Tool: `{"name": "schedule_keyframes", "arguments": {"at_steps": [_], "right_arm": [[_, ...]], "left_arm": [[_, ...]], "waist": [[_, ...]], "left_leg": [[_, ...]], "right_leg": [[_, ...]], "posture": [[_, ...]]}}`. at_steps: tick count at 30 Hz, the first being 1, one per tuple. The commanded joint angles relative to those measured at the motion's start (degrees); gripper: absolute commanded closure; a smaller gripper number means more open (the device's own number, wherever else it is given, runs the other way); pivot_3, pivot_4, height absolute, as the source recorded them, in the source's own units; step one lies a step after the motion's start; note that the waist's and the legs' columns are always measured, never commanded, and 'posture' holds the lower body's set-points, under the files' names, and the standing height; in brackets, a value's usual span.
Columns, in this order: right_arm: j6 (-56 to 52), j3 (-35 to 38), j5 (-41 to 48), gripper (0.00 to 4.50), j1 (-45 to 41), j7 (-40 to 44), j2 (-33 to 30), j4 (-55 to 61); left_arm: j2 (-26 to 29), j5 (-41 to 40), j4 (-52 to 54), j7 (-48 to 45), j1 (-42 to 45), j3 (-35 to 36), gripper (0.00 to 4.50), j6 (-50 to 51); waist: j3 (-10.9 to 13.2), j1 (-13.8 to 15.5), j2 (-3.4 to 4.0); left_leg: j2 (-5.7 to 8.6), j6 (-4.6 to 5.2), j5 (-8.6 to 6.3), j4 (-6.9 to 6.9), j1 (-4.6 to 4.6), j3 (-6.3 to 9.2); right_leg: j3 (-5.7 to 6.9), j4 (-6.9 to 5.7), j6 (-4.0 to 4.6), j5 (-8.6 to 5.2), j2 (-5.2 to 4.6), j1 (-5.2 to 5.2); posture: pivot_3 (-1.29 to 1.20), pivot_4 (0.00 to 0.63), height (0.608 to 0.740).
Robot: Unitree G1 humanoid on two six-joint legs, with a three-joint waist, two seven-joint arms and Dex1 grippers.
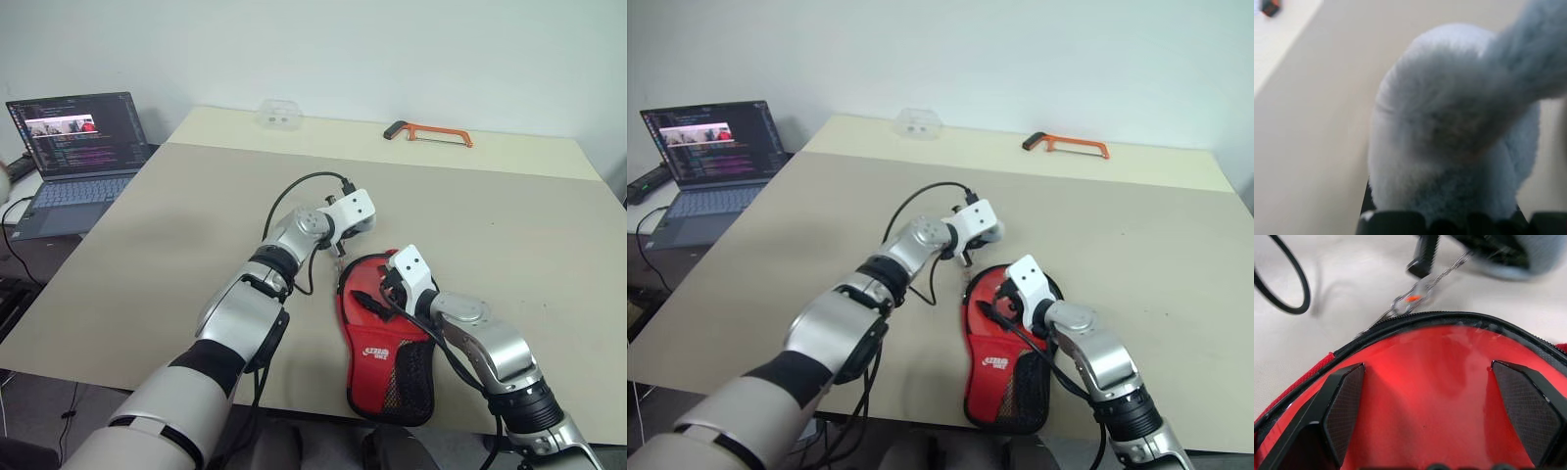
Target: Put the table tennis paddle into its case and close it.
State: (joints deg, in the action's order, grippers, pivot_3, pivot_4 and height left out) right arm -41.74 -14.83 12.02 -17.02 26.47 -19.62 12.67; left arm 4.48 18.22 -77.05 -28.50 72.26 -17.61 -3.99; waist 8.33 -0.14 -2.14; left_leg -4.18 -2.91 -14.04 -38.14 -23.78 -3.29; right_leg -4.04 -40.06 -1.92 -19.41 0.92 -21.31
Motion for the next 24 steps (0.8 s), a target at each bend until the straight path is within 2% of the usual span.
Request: {"name": "schedule_keyframes", "arguments": {"at_steps": [1, 7, 13, 19, 24], "right_arm": [[-5.87, -3.64, -0.29, 0.00, 3.12, 1.60, -0.83, -3.12], [-7.16, -5.22, -0.50, 0.00, 3.98, 1.56, -0.39, -0.45], [-8.95, -7.41, -0.83, 0.00, 4.96, 1.14, 0.05, 2.89], [-10.04, -7.87, -1.07, 0.00, 4.85, 0.77, 0.08, 4.19], [-9.88, -7.82, -1.51, 0.00, 4.37, 0.45, 0.89, 3.69]], "left_arm": [[-1.50, 1.65, -0.01, 6.00, 3.58, 0.34, 3.82, -0.59], [-4.81, 6.75, -1.31, 17.53, 5.93, -1.85, 3.82, -1.90], [-10.75, 11.72, -1.88, 25.24, 8.28, -4.56, 3.82, -5.28], [-15.95, 14.30, -1.99, 26.20, 9.55, -6.04, 3.82, -10.42], [-19.41, 15.90, -1.88, 22.39, 7.97, -8.40, 3.82, -16.02]], "waist": [[0.00, 0.00, 0.00], [0.00, -0.04, 0.00], [0.00, -0.02, 0.00], [-0.02, -0.16, 0.05], [-0.02, -0.09, 0.06]], "left_leg": [[0.00, 0.00, 0.00, 0.01, 0.00, 0.00], [0.00, 0.00, 0.00, 0.04, 0.00, 0.00], [0.03, 0.00, 0.00, 0.06, -0.01, -0.01], [0.11, 0.00, 0.00, 0.09, 0.00, -0.01], [0.15, -0.01, 0.01, 0.12, 0.00, 0.01]], "right_leg": [[0.00, 0.02, 0.00, 0.00, 0.00, 0.00], [-0.02, 0.04, 0.00, 0.00, 0.00, -0.02], [-0.04, 0.05, -0.01, 0.00, 0.00, -0.03], [-0.08, 0.06, -0.01, -0.01, -0.02, -0.04], [-0.07, 0.07, -0.01, -0.01, -0.05, -0.05]], "posture": [[0.00, 0.150, 0.740], [0.00, 0.150, 0.740], [0.00, 0.150, 0.740], [0.00, 0.150, 0.740], [0.00, 0.150, 0.740]]}}
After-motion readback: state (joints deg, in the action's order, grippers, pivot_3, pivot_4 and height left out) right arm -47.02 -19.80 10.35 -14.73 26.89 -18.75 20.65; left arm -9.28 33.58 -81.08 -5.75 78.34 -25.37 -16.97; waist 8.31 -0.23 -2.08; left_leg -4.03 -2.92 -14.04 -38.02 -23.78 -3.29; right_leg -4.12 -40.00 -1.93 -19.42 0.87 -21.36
